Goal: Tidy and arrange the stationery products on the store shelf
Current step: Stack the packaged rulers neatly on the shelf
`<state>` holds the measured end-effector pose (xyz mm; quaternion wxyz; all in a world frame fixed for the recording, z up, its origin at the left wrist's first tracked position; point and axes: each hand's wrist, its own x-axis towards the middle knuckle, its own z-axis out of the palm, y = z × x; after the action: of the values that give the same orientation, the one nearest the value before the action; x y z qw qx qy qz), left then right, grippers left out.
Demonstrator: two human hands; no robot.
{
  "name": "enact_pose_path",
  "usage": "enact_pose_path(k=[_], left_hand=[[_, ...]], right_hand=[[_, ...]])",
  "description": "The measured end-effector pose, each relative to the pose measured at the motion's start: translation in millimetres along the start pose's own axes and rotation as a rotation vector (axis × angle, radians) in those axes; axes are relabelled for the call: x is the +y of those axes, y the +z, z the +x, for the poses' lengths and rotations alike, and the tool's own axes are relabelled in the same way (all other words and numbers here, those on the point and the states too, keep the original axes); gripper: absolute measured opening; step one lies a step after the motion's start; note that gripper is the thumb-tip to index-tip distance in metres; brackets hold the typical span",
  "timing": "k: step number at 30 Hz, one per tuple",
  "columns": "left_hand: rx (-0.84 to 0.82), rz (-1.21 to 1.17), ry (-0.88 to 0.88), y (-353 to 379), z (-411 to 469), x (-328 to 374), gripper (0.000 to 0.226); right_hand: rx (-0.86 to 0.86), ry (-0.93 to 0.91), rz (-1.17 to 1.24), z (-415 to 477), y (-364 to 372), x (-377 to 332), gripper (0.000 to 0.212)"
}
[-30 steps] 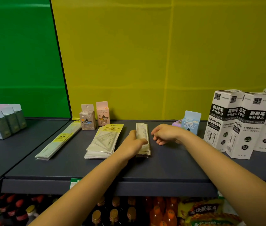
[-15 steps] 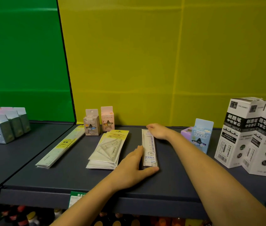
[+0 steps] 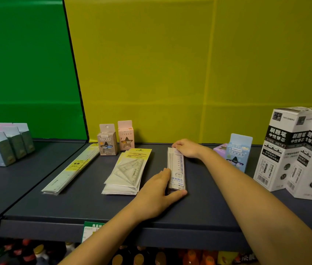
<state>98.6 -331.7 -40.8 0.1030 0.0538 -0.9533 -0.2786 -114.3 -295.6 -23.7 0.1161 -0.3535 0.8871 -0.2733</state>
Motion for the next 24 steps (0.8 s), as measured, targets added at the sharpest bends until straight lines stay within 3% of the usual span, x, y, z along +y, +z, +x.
enact_pose_path(k=[7, 12, 15, 24], left_hand=[[-0.014, -0.001, -0.023, 1, -1, 0, 0.061], [-0.006, -0.307, -0.203, -6, 14, 10, 0.054], [0.022, -0.432, -0.282, -4, 35, 8, 0.046], [0.054, -0.297, -0.349, 2, 66, 0, 0.035]], right_hand=[[0.030, 0.061, 0.039, -8, 2, -2, 0.039], [0.199, 0.205, 0.172, -15, -8, 0, 0.025], [0.118, 0.321, 0.362, -33, -12, 0, 0.011], [0.094, 0.347, 0.595, -57, 6, -13, 0.015]])
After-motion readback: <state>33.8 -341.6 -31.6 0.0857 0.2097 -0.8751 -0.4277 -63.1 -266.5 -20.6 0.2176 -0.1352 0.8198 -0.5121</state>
